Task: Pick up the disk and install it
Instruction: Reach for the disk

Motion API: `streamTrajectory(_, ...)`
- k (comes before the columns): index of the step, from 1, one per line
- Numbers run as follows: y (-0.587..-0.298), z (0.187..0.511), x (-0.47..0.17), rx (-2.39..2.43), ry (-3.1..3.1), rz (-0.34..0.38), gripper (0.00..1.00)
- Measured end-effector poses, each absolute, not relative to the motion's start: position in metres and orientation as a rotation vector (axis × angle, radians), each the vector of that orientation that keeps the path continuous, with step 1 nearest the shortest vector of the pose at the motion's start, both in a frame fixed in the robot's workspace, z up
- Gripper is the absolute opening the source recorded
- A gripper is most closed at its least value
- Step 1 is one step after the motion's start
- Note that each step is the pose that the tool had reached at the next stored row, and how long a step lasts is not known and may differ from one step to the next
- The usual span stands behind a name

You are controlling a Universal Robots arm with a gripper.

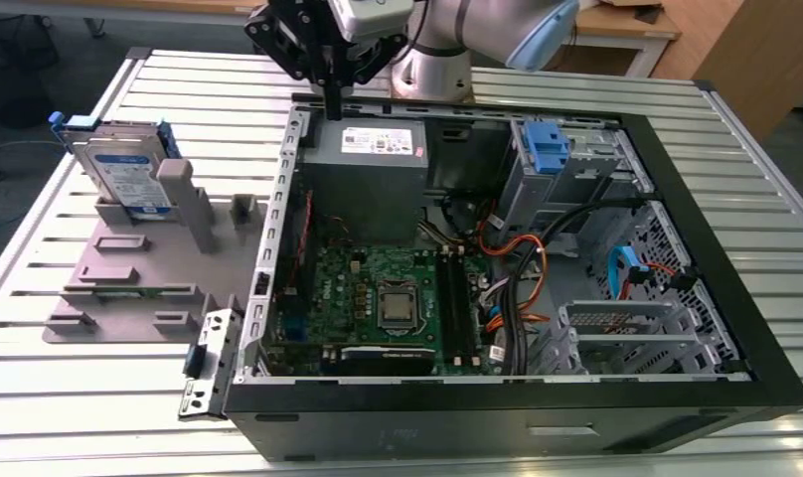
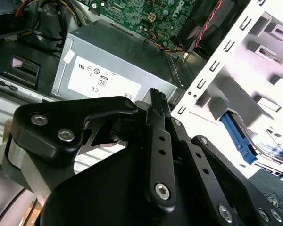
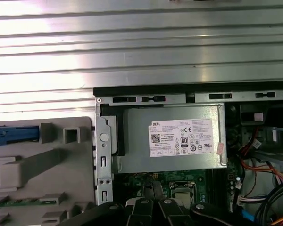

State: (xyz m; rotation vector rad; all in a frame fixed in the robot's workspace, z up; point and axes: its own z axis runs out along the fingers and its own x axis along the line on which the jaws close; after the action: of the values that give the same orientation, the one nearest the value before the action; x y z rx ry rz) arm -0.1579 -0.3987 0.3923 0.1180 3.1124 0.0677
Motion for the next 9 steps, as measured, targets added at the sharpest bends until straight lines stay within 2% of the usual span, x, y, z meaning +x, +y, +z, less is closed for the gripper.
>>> streamTrajectory(9, -0.3987, 0.3920, -0.1644, 0.118, 3.112, 0.068, 0.11)
